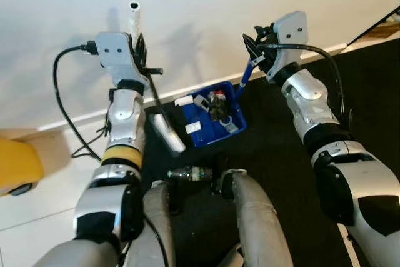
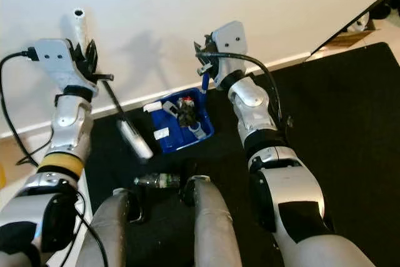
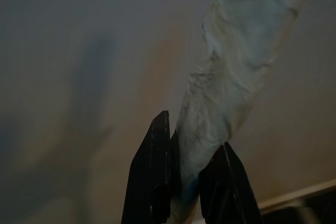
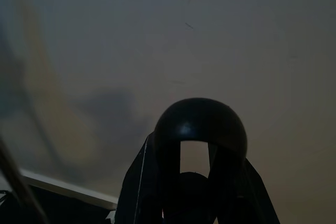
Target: Sweep floor
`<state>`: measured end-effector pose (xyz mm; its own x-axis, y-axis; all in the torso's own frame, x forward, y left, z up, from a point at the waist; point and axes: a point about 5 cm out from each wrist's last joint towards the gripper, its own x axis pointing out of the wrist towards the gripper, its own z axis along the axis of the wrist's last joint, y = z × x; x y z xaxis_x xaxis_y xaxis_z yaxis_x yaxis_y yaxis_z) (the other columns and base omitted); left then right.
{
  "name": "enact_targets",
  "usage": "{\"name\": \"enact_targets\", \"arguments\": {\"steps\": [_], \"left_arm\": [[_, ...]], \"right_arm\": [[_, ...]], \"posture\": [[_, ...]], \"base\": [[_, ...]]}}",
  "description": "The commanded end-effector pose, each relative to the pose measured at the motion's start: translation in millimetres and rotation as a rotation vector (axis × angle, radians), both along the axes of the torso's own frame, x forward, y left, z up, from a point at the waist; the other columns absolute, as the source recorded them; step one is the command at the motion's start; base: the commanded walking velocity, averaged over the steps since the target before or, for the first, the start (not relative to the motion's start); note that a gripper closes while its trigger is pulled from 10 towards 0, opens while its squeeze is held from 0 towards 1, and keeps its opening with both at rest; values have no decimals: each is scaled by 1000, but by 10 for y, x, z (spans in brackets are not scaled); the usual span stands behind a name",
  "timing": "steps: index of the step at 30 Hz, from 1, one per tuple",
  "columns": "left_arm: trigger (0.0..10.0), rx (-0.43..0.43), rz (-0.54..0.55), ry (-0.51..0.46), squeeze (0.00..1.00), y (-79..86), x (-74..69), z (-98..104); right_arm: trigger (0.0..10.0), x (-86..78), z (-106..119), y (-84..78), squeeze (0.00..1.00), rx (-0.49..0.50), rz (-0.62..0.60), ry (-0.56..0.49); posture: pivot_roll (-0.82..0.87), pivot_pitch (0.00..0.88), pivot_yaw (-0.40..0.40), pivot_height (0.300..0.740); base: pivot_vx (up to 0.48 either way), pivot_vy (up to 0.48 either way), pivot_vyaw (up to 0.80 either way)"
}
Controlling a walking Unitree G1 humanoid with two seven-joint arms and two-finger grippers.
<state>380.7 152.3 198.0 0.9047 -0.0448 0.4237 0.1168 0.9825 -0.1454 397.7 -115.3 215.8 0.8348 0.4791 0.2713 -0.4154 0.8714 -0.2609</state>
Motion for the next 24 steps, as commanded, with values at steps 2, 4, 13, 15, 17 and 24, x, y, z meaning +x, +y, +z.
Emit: {"name": "enact_targets", "arguments": {"steps": [2,4,13,15,17,24], "left_arm": [[10000,-191,-101,24,0,-281,22,-28],[10000,-207,-104,24,0,-289,35,-15],[10000,-179,-53,-59,0,-55,42,190],[10000,-51,-21,-114,0,101,3,307],[10000,71,11,-142,0,237,-39,371],[10000,401,81,-192,0,686,-232,555]], "right_arm": [[10000,-59,-359,50,0,-12,25,144],[10000,-54,-343,62,0,-9,25,141],[10000,-48,-325,78,0,-6,26,138],[10000,-45,-320,86,0,-4,25,138],[10000,-42,-315,96,0,-2,24,138],[10000,-41,-311,121,0,4,25,137]], "posture": [[-147,564,-89,740],[-144,560,-87,740],[-102,529,-80,740],[-86,520,-74,740],[-75,515,-70,740],[-57,502,-63,740]], "base": [[0,0,0],[0,0,0],[0,0,0],[0,0,0],[0,0,0],[0,0,0]]}}
